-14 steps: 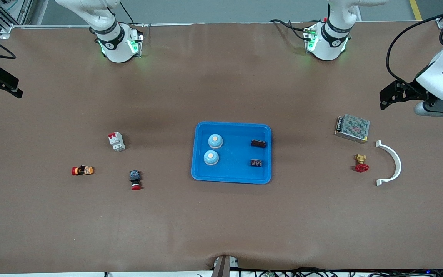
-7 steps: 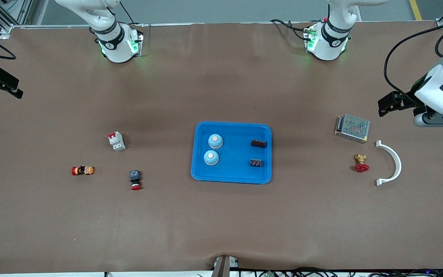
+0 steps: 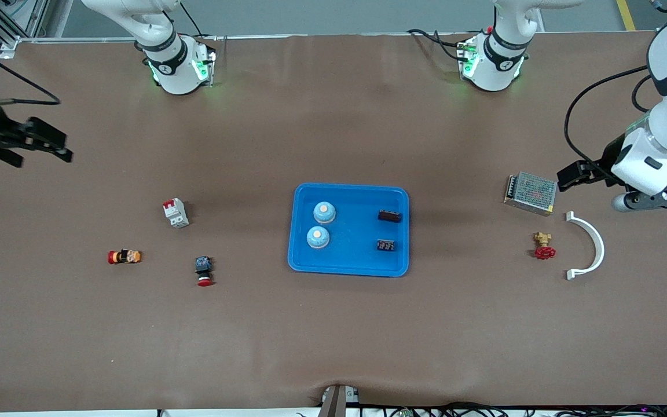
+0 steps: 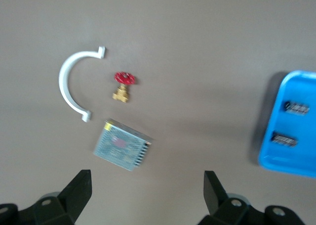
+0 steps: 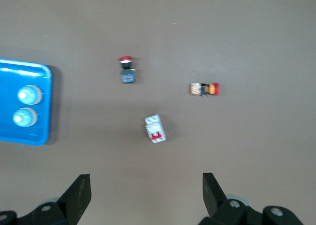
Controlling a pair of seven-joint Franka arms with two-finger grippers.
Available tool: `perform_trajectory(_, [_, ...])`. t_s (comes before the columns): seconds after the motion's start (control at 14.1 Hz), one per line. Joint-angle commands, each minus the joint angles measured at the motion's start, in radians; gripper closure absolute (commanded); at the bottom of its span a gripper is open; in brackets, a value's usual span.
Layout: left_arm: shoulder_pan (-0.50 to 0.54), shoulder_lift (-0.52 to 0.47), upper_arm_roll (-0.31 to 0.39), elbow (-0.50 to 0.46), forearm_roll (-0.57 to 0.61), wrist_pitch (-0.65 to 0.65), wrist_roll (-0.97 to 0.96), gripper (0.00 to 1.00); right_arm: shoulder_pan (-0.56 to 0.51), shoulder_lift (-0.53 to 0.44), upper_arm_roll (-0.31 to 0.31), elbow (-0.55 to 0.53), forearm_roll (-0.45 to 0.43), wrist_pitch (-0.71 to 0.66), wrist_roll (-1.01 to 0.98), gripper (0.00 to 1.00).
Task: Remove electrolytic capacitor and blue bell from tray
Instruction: 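Move the left gripper to the capacitors while the right gripper reaches the bells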
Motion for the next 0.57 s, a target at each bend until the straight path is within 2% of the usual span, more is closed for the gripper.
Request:
perform_trajectory(0.0, [0.005, -0.017, -0.005, -0.034, -0.046, 0.016, -0.102, 0.0, 0.072, 0.049, -0.002, 0.012, 0.023, 0.028, 0.094, 0.0])
perform_trajectory(0.21, [-0.004, -0.012, -0.005, -0.052, -0.078, 0.027, -0.247, 0.0, 0.157, 0.122, -0.002, 0.012, 0.023, 0.115, 0.208, 0.0])
perform_trajectory(0.35, [-0.02, -0.003, -0.022, -0.086, -0.081, 0.089, -0.356, 0.0, 0.21, 0.173, -0.002, 0.008, 0.025, 0.152, 0.296, 0.0])
perform_trajectory(0.5, [-0.033, 0.005, -0.04, -0.124, -0.081, 0.158, -0.469, 0.0, 0.237, 0.208, -0.001, 0.005, 0.053, 0.184, 0.302, 0.0])
